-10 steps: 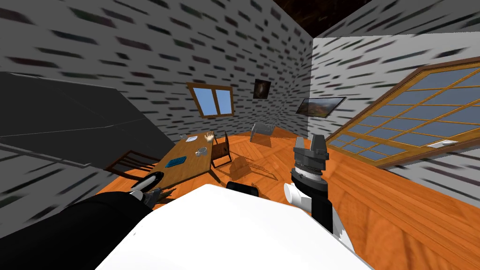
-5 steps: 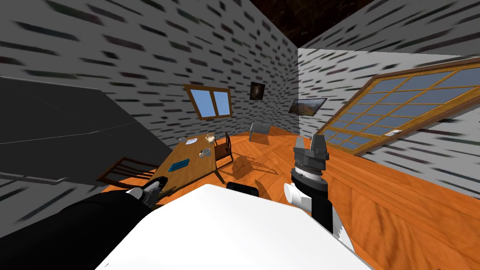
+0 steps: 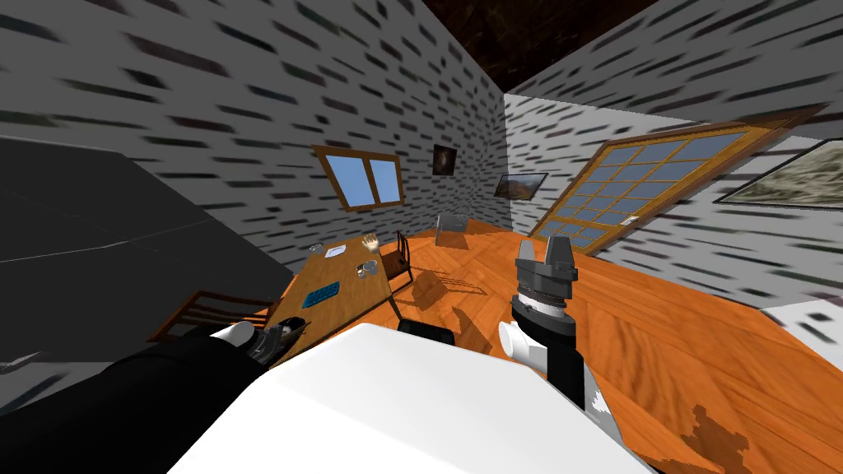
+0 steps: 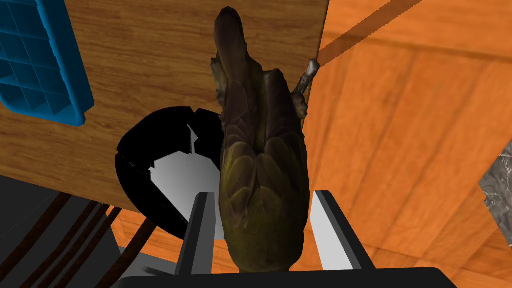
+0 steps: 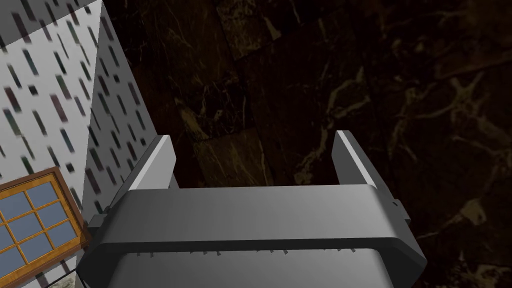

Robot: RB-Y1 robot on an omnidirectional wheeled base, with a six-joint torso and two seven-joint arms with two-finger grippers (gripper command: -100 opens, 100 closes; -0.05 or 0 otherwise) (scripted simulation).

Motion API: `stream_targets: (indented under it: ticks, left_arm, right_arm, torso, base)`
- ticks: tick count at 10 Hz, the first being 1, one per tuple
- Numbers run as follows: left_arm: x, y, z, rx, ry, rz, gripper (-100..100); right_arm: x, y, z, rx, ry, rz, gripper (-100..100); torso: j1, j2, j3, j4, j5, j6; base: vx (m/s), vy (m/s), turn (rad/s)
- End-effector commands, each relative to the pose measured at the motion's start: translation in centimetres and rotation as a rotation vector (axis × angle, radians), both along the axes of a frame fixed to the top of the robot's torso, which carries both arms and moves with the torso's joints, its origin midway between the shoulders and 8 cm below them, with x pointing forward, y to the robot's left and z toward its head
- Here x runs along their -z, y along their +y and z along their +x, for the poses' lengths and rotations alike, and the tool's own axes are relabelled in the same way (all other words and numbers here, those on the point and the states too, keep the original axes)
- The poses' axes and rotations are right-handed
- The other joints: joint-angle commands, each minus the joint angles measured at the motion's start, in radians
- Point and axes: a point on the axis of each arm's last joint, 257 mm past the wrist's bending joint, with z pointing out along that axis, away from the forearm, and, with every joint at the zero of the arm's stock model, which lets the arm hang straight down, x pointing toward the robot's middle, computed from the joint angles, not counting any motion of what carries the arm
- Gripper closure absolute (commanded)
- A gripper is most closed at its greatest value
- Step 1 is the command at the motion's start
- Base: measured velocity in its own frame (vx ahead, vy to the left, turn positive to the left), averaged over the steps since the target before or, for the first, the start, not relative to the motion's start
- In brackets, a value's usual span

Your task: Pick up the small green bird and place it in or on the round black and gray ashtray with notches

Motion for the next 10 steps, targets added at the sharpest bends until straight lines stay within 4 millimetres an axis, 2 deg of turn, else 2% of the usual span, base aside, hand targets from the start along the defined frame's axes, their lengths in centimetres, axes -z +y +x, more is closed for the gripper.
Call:
stream_targets:
  ticks: [1, 4, 6, 9, 10]
  left_arm:
    - [-0.01, -0.03, 0.06, -0.025, -0.003, -0.008, 100]
    - [-0.17, 0.05, 0.51, -0.092, -0.008, -0.034, 100]
    - [-0.24, 0.09, 0.66, -0.130, -0.008, -0.048, 100]
    - [-0.31, 0.13, 0.72, -0.148, -0.007, -0.054, 100]
    - [-0.33, 0.15, 0.70, -0.152, -0.007, -0.054, -100]
  right_arm:
    - [0.00, 0.00, 0.00, 0.000, 0.000, 0.000, 0]
    - [0.00, 0.00, 0.00, 0.000, 0.000, 0.000, 0]
    - [0.00, 0.00, 0.00, 0.000, 0.000, 0.000, 0]
    - [0.00, 0.00, 0.00, 0.000, 0.000, 0.000, 0]
    - [0.01, 0.00, 0.00, 0.000, 0.000, 0.000, 0]
  torso:
    - [0.000, 0.000, 0.000, 0.000, 0.000, 0.000]
    - [-0.004, -0.007, -0.004, -0.001, -0.001, 0.001]
    - [-0.001, -0.005, -0.003, -0.001, 0.000, 0.000]
    - [-0.009, -0.006, -0.003, -0.001, -0.002, 0.000]
    - [-0.014, -0.009, -0.005, -0.002, -0.002, -0.001]
  base:
    - [-0.107, 0.178, -0.073]
    - [-0.079, 0.208, -0.149]
    - [-0.150, 0.207, -0.150]
    - [-0.092, 0.113, -0.075]
    - [-0.009, 0.014, 0.002]
